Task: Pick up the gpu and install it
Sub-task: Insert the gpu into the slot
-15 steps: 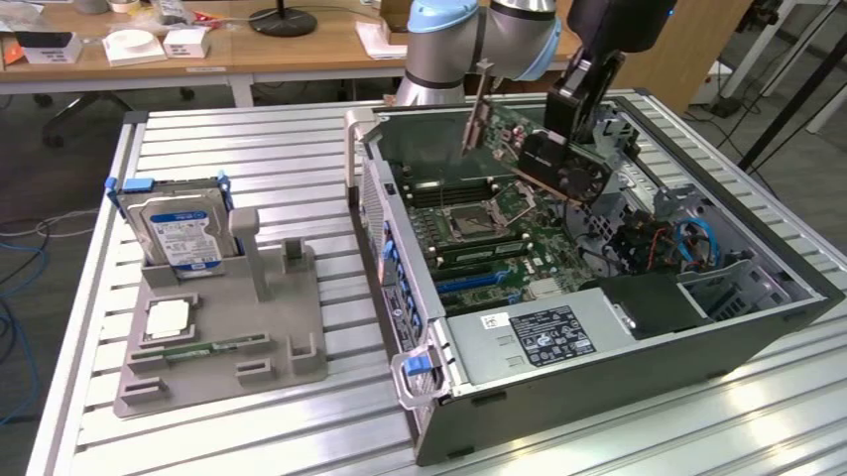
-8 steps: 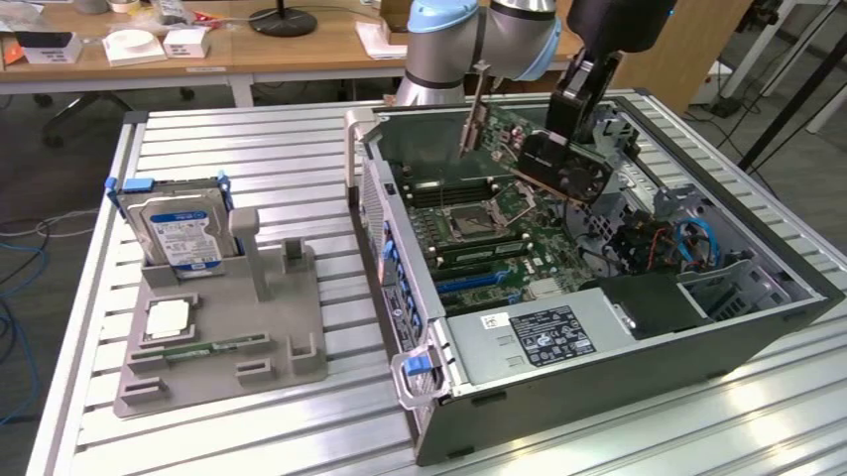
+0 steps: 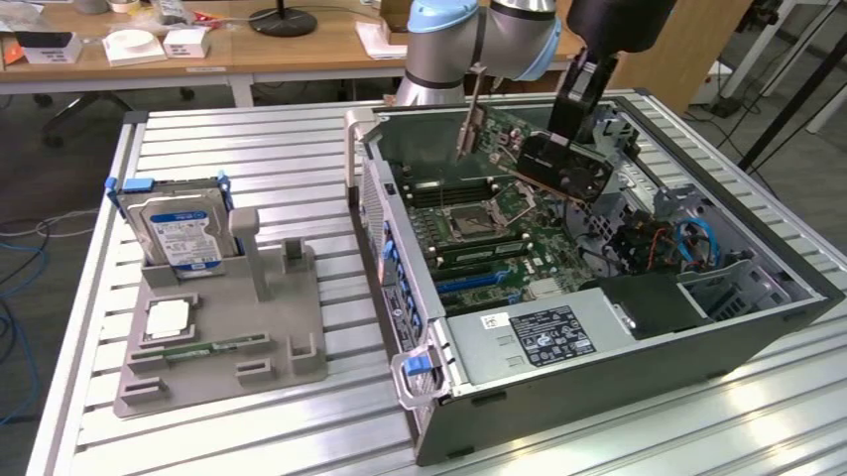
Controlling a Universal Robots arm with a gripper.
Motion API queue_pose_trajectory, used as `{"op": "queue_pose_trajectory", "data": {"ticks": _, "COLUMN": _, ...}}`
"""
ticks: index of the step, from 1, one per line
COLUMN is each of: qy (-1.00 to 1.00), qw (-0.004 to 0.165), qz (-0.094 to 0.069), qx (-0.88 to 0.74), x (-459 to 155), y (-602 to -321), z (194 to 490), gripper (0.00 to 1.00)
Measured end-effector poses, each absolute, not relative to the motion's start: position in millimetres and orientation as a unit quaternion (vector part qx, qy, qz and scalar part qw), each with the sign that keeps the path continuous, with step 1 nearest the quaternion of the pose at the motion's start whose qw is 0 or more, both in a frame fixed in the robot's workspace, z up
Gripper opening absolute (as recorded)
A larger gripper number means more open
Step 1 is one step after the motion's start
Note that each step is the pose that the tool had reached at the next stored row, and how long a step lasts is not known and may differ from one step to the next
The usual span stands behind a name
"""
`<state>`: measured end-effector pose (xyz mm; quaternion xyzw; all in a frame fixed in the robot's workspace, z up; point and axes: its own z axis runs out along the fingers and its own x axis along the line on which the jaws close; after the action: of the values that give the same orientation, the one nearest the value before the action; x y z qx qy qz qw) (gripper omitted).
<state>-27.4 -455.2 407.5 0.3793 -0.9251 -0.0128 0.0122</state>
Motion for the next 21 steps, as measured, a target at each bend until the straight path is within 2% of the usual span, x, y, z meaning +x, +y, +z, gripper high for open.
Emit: {"op": "queue_pose_trajectory", "data": {"ticks": 21, "qy": -0.898, "qw": 0.013, "qz": -0.012, "qx": 0.44, "x": -27.9, "y": -455.2, "z": 407.5, "gripper": 0.26}}
